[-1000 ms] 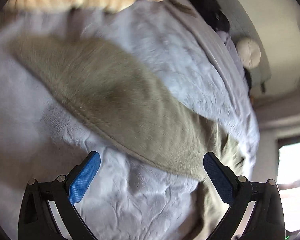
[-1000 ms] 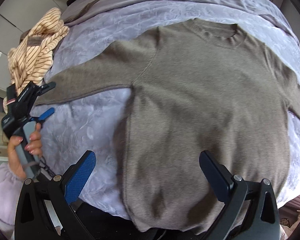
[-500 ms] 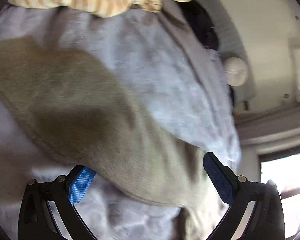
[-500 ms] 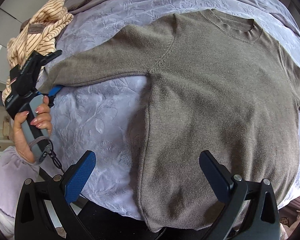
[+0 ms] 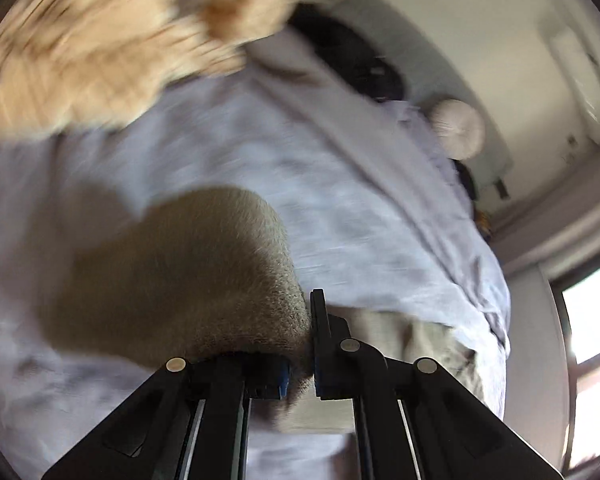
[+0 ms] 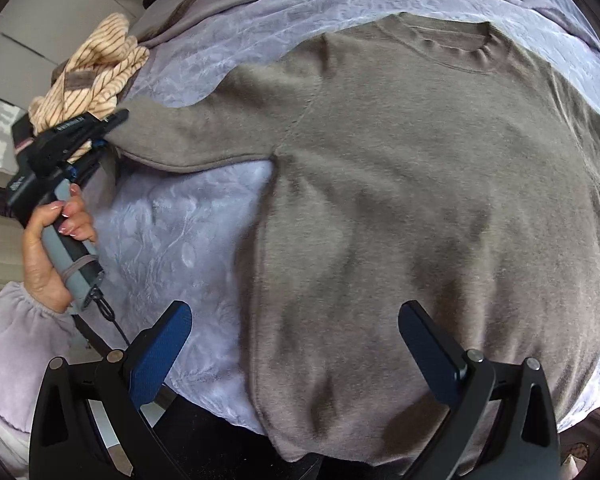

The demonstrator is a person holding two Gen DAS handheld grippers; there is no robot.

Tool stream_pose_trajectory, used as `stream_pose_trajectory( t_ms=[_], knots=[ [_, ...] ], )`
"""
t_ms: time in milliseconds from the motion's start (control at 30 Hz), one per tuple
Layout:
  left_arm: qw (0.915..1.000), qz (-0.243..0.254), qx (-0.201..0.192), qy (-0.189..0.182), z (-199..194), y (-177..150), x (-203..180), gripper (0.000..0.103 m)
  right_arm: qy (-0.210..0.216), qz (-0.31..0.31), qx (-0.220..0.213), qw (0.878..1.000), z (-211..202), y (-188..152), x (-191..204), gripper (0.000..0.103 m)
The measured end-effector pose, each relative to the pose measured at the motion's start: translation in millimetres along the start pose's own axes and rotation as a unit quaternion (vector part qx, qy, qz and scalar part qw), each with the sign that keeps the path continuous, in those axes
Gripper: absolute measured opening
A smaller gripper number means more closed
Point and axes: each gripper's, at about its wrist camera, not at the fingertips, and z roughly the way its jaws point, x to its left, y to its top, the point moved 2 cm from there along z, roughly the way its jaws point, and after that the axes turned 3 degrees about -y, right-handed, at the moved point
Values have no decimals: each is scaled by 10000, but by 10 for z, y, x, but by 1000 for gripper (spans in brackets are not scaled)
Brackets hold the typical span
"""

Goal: Fold small clothes
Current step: 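Fold the held sleeve across the sweater body with the left tool, release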

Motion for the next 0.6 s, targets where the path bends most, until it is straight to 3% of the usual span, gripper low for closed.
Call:
stream_pose_trajectory(
  t_ms=[200, 400, 467, 600],
  knots=[
    [9919, 1166, 45, -494, 255, -242, -1418, 9, 193, 290, -202, 9992, -242, 136, -686, 103],
    [9722, 2060, 799, -776, 1058, -1016, -2513, 9, 67, 785, -447, 9959, -486, 183, -1589, 103],
    [9649, 2313, 1075, -627, 1358, -1332, -2706, 9, -38, 978, -492, 9940, -535, 159, -1897, 103],
    [9421, 2747, 1925, 3, 1919, -1992, -2814, 12, -191, 1321, -408, 9902, -493, 70, -2355, 103]
  ],
)
